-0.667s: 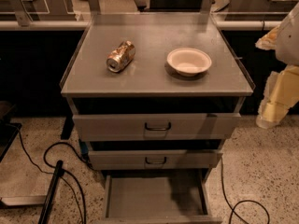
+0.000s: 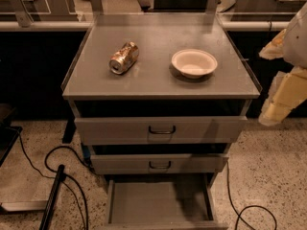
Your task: Close bottom drawer
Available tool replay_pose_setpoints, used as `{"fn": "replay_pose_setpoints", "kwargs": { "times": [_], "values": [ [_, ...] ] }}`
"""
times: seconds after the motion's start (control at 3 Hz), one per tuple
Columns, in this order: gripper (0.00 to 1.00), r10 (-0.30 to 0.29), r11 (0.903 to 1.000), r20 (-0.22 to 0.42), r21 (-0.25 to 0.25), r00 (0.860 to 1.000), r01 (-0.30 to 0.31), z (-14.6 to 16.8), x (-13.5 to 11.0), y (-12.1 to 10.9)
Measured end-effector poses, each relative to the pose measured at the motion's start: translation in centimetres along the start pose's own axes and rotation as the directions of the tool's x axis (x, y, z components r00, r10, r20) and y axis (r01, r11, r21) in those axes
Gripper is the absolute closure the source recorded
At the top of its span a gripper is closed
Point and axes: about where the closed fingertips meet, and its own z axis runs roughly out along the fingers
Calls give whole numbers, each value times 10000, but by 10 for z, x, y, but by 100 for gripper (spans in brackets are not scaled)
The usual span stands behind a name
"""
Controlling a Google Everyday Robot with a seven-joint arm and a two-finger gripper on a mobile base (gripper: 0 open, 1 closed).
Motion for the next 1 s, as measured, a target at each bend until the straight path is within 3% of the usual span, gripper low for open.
{"fn": "replay_pose_setpoints", "kwargs": {
  "times": [1.0],
  "values": [
    [87, 0, 10000, 0, 1, 10000, 0, 0, 0, 0]
  ]
}}
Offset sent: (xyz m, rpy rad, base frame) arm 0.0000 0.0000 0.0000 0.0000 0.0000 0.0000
